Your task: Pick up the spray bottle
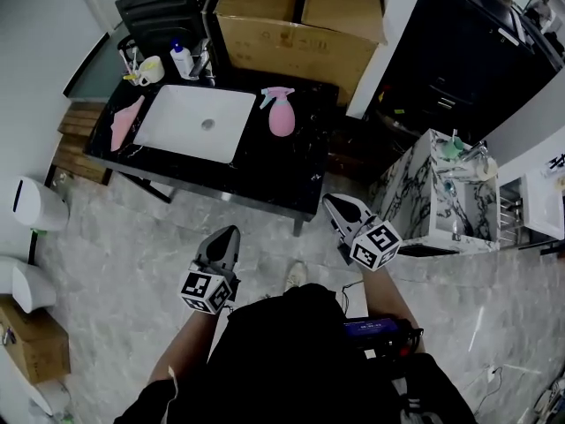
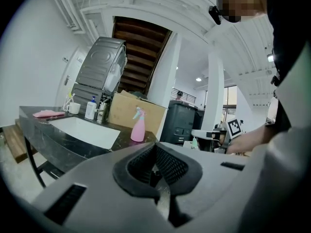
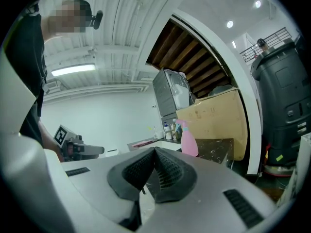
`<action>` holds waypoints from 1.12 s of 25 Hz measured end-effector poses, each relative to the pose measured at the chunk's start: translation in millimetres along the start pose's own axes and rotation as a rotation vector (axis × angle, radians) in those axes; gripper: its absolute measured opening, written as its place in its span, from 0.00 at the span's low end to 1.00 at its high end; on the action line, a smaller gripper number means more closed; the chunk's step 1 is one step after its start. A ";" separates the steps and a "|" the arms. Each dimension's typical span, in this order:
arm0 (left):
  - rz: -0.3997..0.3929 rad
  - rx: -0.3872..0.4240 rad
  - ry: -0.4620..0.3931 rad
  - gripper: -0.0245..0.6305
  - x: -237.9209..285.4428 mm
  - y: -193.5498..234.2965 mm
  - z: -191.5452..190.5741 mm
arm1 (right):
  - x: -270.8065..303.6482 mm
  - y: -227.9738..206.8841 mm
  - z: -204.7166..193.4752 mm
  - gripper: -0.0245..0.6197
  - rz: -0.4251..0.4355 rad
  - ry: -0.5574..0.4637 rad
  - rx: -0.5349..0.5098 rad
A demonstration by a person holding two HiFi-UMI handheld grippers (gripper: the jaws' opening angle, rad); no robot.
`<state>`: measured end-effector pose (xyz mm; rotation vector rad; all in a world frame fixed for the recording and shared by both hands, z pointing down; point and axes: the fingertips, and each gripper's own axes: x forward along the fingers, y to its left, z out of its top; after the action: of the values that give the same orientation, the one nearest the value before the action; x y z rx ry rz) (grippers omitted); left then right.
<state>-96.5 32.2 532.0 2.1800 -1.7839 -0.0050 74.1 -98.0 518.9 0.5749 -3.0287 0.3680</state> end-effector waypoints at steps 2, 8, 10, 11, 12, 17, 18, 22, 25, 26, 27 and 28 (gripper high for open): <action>0.002 0.008 0.000 0.05 14.6 -1.2 4.4 | 2.9 -13.8 1.8 0.08 0.006 -0.004 0.005; 0.019 0.025 0.009 0.05 48.2 -7.2 13.7 | 8.2 -45.2 5.9 0.08 0.032 -0.010 0.021; 0.026 0.032 0.007 0.05 56.0 -9.0 16.5 | 8.2 -52.8 7.0 0.08 0.040 -0.011 0.023; 0.028 0.036 0.005 0.05 59.4 -9.6 18.1 | 8.5 -56.4 7.3 0.08 0.044 -0.011 0.024; 0.030 0.039 0.004 0.05 62.8 -10.1 20.0 | 9.2 -60.1 7.5 0.08 0.046 -0.011 0.025; 0.028 0.053 0.007 0.05 76.1 -10.8 27.1 | 12.2 -71.2 8.2 0.08 0.055 -0.009 0.037; 0.027 0.055 0.006 0.05 78.8 -9.7 27.9 | 12.4 -73.2 8.2 0.08 0.054 -0.007 0.036; 0.020 0.052 0.008 0.05 88.9 -3.0 30.9 | 16.4 -77.9 9.2 0.08 0.057 -0.002 0.035; 0.004 0.054 0.015 0.05 95.9 2.5 32.1 | 20.7 -77.2 8.1 0.08 0.058 0.003 0.033; -0.006 0.053 0.015 0.05 99.6 3.8 32.9 | 22.5 -78.4 8.1 0.08 0.053 0.003 0.032; -0.018 0.054 0.014 0.05 103.7 5.0 34.2 | 24.4 -80.2 8.5 0.08 0.046 0.002 0.032; -0.031 0.054 0.012 0.05 107.9 6.4 36.0 | 26.7 -82.0 9.1 0.08 0.037 0.000 0.033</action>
<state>-86.3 -80.7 521.1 2.2404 -1.7630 0.0500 79.3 -183.7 530.6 0.5215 -3.0422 0.4210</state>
